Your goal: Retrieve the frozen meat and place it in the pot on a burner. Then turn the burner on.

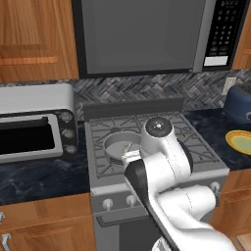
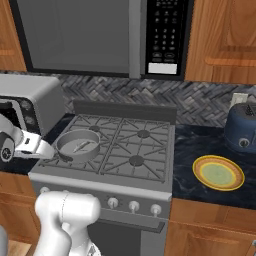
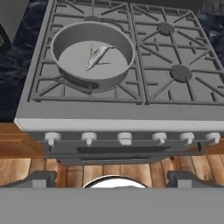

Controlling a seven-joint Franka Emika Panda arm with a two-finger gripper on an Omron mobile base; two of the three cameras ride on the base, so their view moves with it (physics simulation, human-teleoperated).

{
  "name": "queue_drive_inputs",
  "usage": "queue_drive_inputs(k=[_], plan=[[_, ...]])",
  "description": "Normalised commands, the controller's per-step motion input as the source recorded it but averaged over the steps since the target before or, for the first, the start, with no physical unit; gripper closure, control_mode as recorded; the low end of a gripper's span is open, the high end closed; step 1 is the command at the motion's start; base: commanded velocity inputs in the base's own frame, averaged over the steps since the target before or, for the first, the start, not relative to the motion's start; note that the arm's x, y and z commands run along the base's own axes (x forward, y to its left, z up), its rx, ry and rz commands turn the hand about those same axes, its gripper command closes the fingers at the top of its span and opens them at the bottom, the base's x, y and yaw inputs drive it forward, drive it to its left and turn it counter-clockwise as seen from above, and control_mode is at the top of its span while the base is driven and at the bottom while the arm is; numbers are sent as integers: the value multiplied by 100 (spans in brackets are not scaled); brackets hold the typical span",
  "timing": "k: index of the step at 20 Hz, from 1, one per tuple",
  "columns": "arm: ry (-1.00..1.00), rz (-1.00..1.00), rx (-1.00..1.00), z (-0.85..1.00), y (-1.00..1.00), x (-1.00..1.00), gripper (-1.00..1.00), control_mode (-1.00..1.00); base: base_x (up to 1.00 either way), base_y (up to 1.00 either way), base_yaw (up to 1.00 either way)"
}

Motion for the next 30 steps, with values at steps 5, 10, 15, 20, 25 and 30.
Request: queue_drive_inputs(k=[5,10,15,20,25,30], plan=[[0,7,-12,-15,48,-33,-100,-100,0,0,0],[0,6,-13,-13,35,-32,-100,-100,0,0,0],[0,7,-15,-36,41,-29,-100,-100,0,0,0],[0,10,-14,-64,38,-6,-100,-100,0,0,0],[-2,8,-1,-70,18,-5,-100,-100,0,0,0],[-9,4,4,-87,2,0,-100,-100,0,0,0]])
